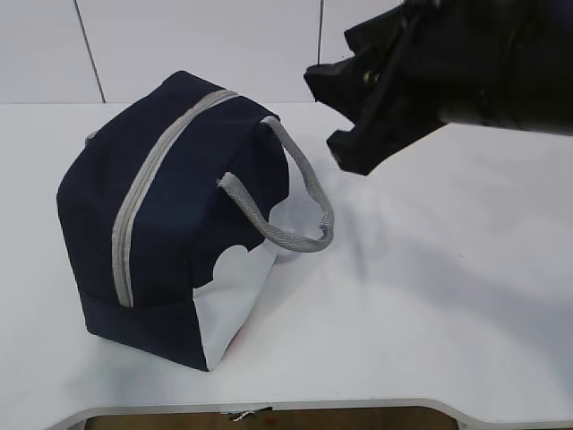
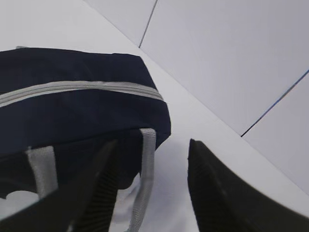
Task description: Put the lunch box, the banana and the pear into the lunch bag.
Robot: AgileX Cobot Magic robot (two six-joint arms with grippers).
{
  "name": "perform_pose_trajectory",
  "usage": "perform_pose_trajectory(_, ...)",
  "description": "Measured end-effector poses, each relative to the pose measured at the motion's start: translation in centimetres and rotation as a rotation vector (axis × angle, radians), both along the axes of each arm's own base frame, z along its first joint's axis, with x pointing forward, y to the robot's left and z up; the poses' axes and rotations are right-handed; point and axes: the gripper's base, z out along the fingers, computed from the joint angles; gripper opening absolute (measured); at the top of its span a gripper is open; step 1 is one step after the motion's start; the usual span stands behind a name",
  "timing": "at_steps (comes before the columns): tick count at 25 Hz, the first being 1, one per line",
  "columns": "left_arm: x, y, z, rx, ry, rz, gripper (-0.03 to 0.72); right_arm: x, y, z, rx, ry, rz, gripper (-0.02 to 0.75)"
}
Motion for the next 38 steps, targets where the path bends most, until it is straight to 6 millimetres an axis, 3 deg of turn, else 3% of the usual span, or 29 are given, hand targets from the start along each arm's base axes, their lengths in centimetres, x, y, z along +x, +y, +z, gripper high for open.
perform_pose_trajectory(9,0.5,0.2,-2.9,0.047,0.023,0.03,0.316,-2.4,0.8,0.7,0.064,0.046,0.034,0.389)
perform_pose_trajectory(21,1.7,0.1,-3.1,0.032,-0.063,0.069,0.316,-4.8,-1.5,2.5,0.151,0.125,0.005,0.389)
perform_pose_trajectory(38,1.9,0.4,-3.1,0.049,-0.072,0.096,0.316,-8.6,-3.5,2.4,0.05,0.346,0.134,0.365)
